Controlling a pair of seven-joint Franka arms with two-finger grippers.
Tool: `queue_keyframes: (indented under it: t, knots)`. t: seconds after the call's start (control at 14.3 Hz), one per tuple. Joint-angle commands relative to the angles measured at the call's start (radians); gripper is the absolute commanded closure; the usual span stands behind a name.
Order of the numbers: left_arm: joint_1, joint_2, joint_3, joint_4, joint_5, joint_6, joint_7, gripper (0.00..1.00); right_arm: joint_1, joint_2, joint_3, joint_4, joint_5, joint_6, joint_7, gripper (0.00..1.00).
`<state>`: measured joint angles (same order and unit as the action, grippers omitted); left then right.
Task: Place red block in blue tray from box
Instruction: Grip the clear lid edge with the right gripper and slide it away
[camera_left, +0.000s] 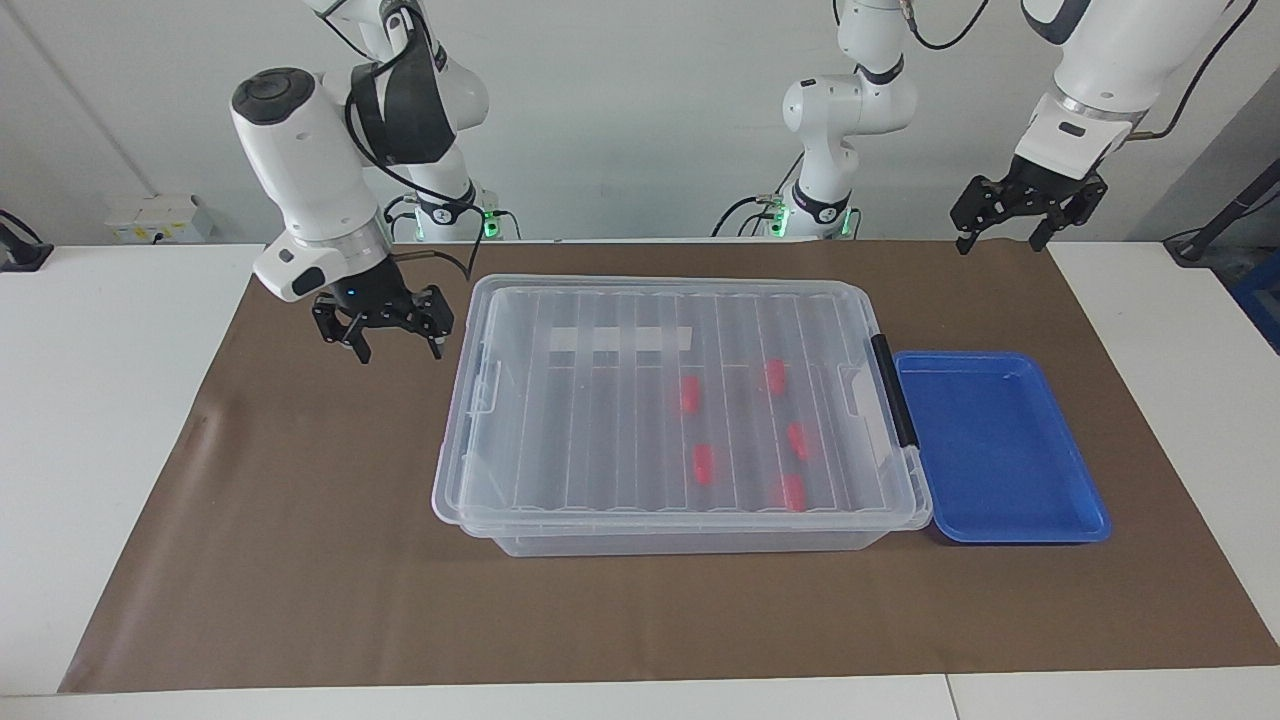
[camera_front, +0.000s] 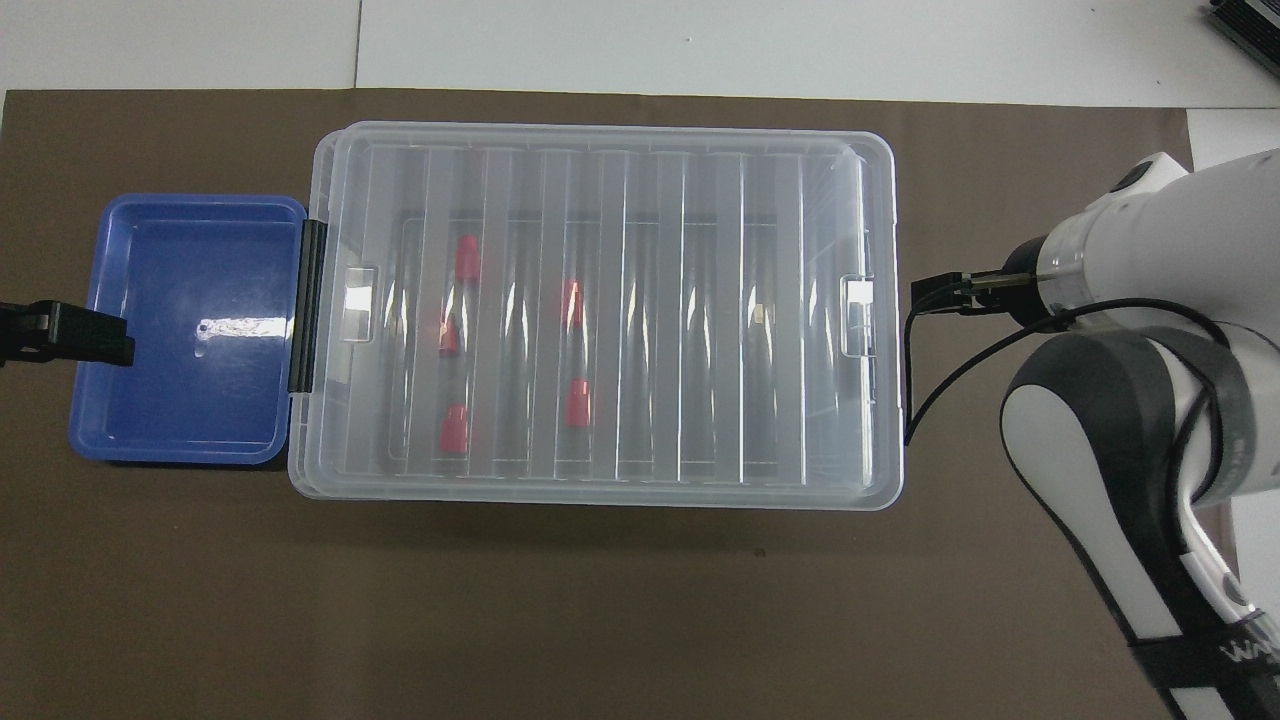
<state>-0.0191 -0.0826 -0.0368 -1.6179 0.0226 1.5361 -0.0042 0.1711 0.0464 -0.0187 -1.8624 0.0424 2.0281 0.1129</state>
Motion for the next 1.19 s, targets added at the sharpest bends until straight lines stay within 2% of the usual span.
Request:
queue_keyframes:
  t: [0.0, 0.28, 1.12]
  knots:
    - [0.001, -0.023, 0.003, -0.025, -0.018, 0.018, -0.011, 0.00, 0.018, 0.021, 0.003, -0.035, 0.016, 0.041, -0.004, 0.00]
    - [0.001, -0.023, 0.003, -0.025, -0.018, 0.018, -0.011, 0.00, 0.021, 0.049, 0.003, -0.052, 0.014, 0.069, -0.070, 0.00]
    - [-0.004, -0.023, 0.001, -0.028, -0.020, 0.044, -0.013, 0.00, -0.027, 0.062, -0.004, -0.049, -0.085, 0.040, -0.029, 0.00]
